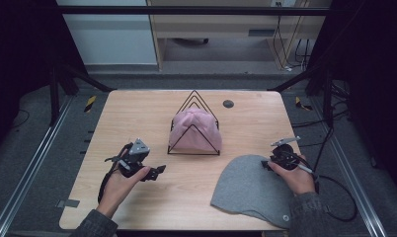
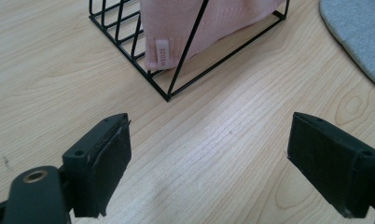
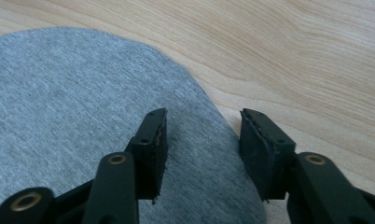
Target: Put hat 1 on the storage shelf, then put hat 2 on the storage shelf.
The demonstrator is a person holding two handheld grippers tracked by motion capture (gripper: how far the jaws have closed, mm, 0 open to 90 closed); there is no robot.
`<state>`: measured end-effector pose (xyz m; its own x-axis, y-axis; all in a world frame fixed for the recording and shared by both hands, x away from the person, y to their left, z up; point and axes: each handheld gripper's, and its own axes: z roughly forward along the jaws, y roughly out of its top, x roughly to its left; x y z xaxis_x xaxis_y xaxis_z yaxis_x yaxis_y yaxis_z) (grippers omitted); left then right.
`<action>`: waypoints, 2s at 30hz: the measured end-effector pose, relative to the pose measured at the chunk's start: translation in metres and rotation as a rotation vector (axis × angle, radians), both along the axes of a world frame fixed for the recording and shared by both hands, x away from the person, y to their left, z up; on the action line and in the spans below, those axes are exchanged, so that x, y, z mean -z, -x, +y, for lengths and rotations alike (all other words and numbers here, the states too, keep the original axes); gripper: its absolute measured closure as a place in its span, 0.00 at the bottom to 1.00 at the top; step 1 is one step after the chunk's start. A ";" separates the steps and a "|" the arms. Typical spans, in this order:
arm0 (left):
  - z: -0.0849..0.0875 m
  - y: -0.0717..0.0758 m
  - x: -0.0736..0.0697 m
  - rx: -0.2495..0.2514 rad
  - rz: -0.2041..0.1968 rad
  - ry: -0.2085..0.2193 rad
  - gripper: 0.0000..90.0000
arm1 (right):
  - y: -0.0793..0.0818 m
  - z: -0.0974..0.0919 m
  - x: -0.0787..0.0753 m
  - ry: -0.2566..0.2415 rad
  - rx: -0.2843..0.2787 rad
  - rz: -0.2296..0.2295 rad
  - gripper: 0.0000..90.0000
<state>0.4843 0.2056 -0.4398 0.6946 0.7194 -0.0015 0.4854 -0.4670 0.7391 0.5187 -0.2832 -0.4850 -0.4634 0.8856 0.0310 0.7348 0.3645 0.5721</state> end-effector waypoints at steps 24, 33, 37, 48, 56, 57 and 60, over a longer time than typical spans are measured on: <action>0.001 0.002 0.014 0.024 0.062 0.023 0.11 | 0.014 0.023 -0.028 -0.068 -0.137 -0.092 0.94; -0.005 0.003 0.017 0.065 0.080 0.028 0.10 | 0.027 0.053 -0.064 -0.158 -0.268 -0.215 0.94; -0.008 0.004 0.017 0.080 0.078 0.031 0.10 | 0.033 0.065 -0.076 -0.169 -0.302 -0.249 0.94; -0.016 0.009 0.014 0.130 0.079 0.072 0.10 | 0.044 0.086 -0.103 -0.211 -0.364 -0.305 0.94; -0.025 0.017 0.010 0.198 0.073 0.120 0.10 | 0.058 0.115 -0.132 -0.217 -0.442 -0.365 0.94; -0.025 0.017 0.010 0.198 0.073 0.120 0.10 | 0.058 0.115 -0.132 -0.217 -0.442 -0.365 0.94; -0.027 0.019 0.010 0.213 0.073 0.126 0.10 | 0.062 0.130 -0.141 -0.212 -0.478 -0.383 0.94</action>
<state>0.4656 0.1784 -0.4499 0.8253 0.5477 -0.1374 0.4398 -0.4709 0.7648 0.4563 -0.1531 -0.3437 -0.8178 0.5720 -0.0628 0.2494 0.4507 0.8571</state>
